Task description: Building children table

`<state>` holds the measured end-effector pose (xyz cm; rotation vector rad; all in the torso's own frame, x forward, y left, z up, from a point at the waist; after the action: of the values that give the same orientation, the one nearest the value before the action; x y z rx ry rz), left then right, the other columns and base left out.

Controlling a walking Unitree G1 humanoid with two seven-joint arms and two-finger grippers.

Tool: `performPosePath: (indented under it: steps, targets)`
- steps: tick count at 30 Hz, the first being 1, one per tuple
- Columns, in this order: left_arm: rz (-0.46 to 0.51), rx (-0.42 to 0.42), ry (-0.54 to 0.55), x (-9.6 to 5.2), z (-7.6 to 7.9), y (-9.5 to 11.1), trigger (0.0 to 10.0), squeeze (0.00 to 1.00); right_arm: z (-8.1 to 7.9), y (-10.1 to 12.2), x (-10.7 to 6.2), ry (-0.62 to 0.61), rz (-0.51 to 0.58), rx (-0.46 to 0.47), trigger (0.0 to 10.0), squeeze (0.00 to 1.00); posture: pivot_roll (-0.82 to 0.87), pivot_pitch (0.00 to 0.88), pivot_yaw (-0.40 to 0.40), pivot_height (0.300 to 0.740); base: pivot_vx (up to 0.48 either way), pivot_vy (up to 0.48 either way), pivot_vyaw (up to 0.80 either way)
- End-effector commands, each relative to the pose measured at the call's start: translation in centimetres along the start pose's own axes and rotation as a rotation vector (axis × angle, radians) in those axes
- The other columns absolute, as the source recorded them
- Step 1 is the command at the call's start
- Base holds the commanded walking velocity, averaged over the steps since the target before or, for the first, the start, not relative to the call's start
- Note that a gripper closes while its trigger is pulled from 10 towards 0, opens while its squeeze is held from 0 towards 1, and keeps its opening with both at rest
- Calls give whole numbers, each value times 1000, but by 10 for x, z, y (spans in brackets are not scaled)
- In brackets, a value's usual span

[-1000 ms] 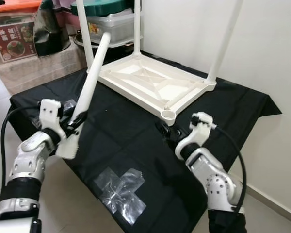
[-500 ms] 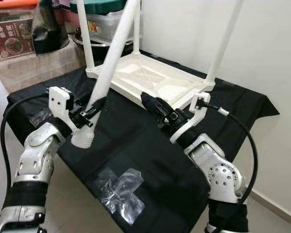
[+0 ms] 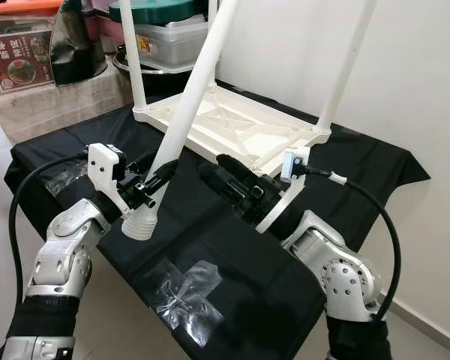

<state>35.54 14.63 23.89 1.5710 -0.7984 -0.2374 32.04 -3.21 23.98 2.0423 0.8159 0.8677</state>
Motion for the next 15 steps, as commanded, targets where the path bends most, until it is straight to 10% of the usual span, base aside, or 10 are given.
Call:
performPosePath:
  steps: [1,15]
  targets:
    - [9,-4,-25,-2,4,4,10000,0,2,-2,0,-4,-8,-12,10000,0,140,0,-111,740,0,0,0]
    - [-48,-33,-159,-13,33,-4,10000,0,3,8,11,57,-31,-63,10000,0,152,0,-121,740,0,0,0]
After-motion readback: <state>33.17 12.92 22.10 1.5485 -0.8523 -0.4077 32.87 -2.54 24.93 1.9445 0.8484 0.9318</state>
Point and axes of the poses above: a point about 5 cm out from each wrist's last joint towards the gripper, its own x axis pointing out of the wrist towards the gripper, its own y axis along the axis of the wrist's last joint, z = x × y, the point moved 6 cm from there along x, pointing out of the wrist towards the gripper, and after that the axes turned 5 degrees about x, right-handed, at the moved point
